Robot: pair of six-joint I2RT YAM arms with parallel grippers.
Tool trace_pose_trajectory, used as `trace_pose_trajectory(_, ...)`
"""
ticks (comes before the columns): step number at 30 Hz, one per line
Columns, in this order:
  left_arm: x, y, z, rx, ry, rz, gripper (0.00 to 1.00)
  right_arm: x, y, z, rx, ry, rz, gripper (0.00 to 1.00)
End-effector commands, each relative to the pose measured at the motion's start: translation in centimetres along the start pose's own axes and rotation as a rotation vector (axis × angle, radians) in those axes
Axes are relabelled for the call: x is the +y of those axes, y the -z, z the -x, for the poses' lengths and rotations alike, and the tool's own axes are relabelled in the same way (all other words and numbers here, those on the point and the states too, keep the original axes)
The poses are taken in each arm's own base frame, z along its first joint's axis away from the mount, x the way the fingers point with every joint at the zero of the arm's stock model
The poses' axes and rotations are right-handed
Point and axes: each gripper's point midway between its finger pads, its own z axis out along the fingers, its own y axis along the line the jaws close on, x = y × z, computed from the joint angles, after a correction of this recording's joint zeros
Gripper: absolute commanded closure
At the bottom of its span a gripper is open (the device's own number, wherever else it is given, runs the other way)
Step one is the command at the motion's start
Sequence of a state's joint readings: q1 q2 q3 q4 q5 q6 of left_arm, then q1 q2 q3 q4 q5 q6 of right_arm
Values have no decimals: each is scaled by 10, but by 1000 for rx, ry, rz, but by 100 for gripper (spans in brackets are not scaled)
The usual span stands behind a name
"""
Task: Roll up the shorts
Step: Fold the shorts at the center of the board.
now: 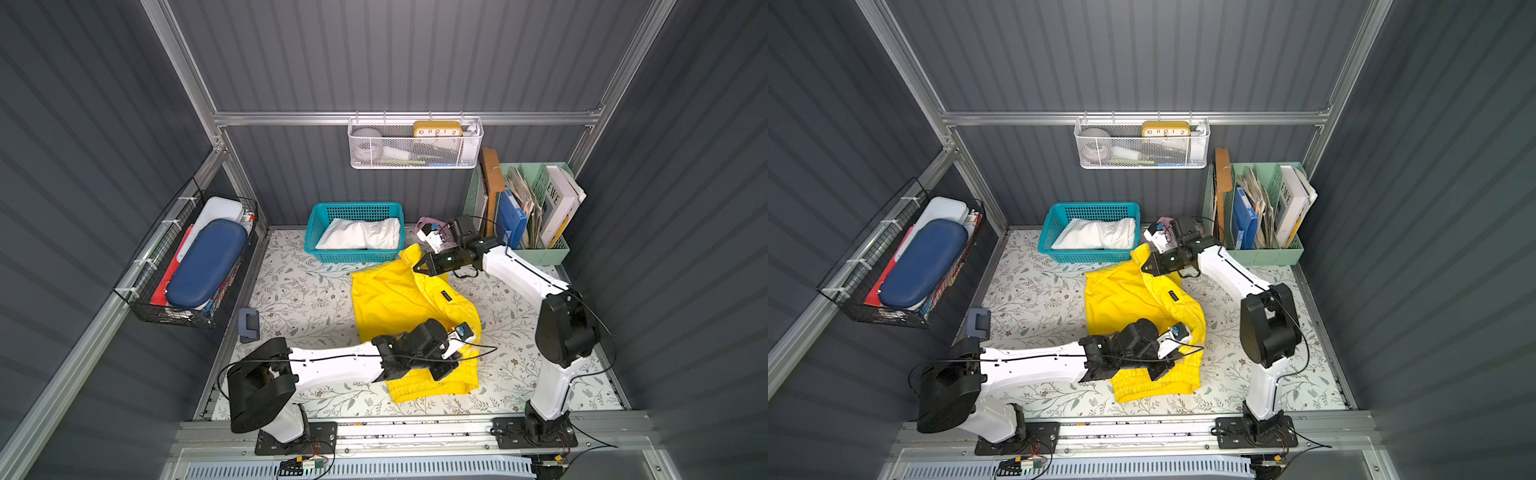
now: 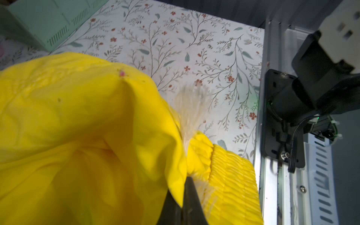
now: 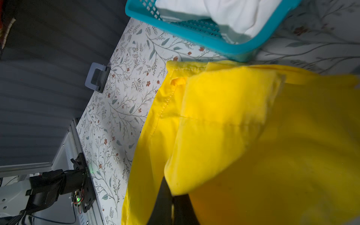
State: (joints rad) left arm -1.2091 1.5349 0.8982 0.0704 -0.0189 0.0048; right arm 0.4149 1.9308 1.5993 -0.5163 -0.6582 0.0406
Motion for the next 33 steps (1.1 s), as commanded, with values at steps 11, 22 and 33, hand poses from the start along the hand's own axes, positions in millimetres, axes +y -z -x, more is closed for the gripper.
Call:
trace_pose_trajectory(11, 55, 36, -49, 29, 237, 281, 100, -10, -75, -46, 207, -172, 104, 100)
trace_pose_trajectory(22, 62, 58, -71, 49, 308, 343, 100, -83, -93, -72, 213, -399, -112, 100)
trace_pose_trajectory(33, 57, 48, -59, 50, 227, 301, 98, -144, -62, -111, 211, -529, -317, 100)
